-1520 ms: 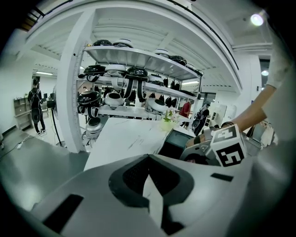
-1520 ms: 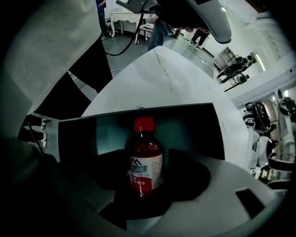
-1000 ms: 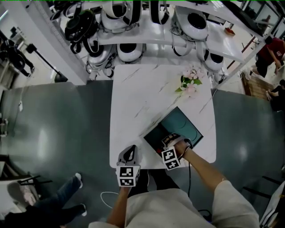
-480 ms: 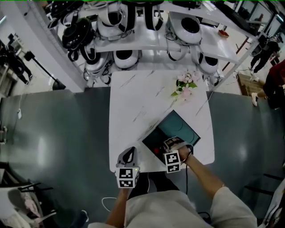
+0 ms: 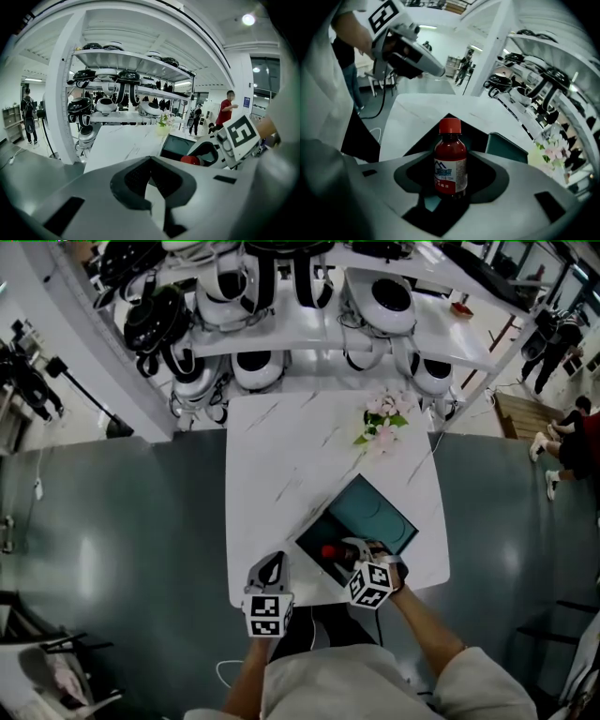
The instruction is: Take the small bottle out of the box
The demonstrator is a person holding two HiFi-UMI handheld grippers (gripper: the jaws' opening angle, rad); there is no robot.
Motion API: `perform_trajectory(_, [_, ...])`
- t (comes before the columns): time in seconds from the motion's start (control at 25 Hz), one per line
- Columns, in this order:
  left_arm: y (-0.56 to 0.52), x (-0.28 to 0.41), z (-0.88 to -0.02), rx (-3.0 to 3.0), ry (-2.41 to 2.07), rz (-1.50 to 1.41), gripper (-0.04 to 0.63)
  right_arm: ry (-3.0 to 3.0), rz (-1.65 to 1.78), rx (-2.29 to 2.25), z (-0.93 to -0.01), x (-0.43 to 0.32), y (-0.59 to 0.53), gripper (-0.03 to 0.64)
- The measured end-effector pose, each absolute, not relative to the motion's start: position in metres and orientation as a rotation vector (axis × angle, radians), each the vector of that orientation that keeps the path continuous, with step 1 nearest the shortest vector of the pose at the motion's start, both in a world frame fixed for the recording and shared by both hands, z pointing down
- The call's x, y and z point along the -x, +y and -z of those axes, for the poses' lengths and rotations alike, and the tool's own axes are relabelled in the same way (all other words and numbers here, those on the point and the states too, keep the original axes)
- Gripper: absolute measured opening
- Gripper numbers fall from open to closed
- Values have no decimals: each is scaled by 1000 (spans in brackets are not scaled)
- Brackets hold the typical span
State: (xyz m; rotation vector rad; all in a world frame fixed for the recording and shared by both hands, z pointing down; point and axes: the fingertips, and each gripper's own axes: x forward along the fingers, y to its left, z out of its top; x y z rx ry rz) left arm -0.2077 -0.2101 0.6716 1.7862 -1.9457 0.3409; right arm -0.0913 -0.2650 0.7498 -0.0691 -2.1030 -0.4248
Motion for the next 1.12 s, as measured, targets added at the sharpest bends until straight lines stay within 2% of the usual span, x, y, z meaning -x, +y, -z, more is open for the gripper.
perform_trajectory(0.24, [-213, 208, -666, -1791, -1952, -341, 18, -2309, 187, -180, -720, 87, -282, 233])
perform_trajectory(0.52, [-223, 209, -647, -1825, -1984, -330, 18, -2450, 234, -406, -667, 83, -313, 235])
perform_trajectory(1.12, [-235, 211, -558, -1924, -2102, -269, 18, -2644, -15, -678, -578, 56, -320, 235])
